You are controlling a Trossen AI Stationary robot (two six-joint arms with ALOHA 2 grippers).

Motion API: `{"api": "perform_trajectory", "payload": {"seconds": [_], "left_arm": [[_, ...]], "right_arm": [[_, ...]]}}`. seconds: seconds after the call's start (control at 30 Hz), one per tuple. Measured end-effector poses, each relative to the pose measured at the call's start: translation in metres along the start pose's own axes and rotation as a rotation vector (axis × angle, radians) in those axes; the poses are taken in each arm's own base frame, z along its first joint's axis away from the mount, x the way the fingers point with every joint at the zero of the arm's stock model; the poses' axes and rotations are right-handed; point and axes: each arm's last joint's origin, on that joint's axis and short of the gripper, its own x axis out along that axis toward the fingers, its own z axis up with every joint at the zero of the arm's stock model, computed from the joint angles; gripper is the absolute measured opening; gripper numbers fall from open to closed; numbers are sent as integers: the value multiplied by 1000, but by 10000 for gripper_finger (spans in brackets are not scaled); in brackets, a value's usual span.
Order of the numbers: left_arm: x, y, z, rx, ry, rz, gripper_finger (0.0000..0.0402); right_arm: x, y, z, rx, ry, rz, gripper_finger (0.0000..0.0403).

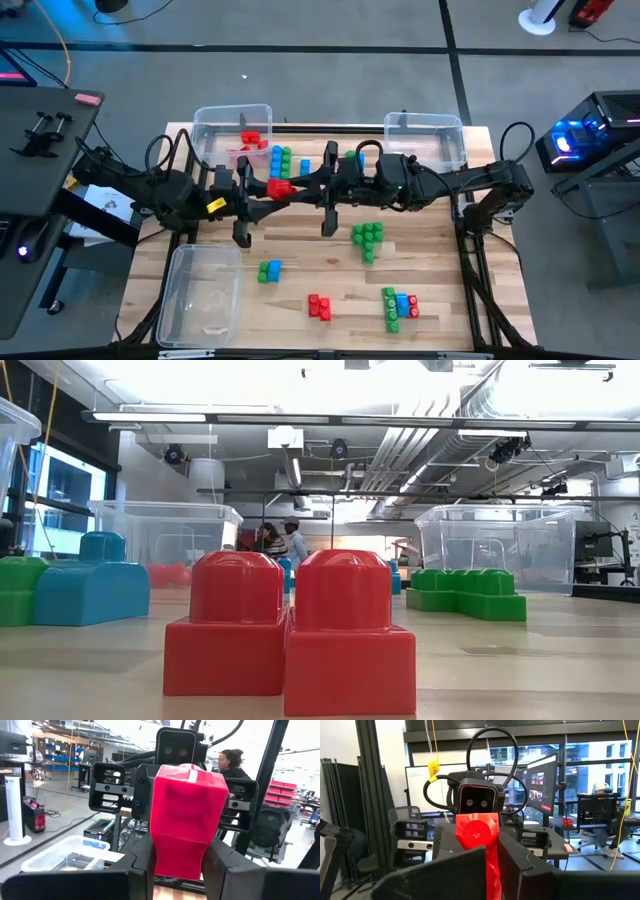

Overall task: Sort blocks
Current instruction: Put the red game piece into the top left transparent bin

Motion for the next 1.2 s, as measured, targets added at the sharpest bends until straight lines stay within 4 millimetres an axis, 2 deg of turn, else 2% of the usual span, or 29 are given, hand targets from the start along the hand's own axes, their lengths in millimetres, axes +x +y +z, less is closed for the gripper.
{"api": "perform_trajectory", "payload": {"seconds": [0.23,0.33,0.43,0.63,0.73,0.87,0.97,1.1,1.2], "left_arm": [[0,0,1,-2,-4,0,83],[-1,1,1,10,-2,18,83],[-5,5,-1,36,33,77,83],[-20,17,1,57,100,175,83],[-32,27,-2,89,151,314,83],[-48,51,-11,111,233,580,83],[-55,76,-22,79,337,719,83],[-57,118,-33,65,525,905,83],[-54,152,-33,51,633,982,83]], "right_arm": [[0,0,3,2,-35,-1,2],[0,-1,3,-1,-36,-47,18],[0,-3,3,-3,-37,-121,50],[-11,-8,22,-5,-88,-262,130],[-17,-8,30,-43,-91,-269,157],[-31,-4,46,0,-100,-252,173],[-37,1,49,42,-70,-233,173],[-40,10,44,35,-2,-206,172],[-43,15,45,38,8,-191,172]]}}
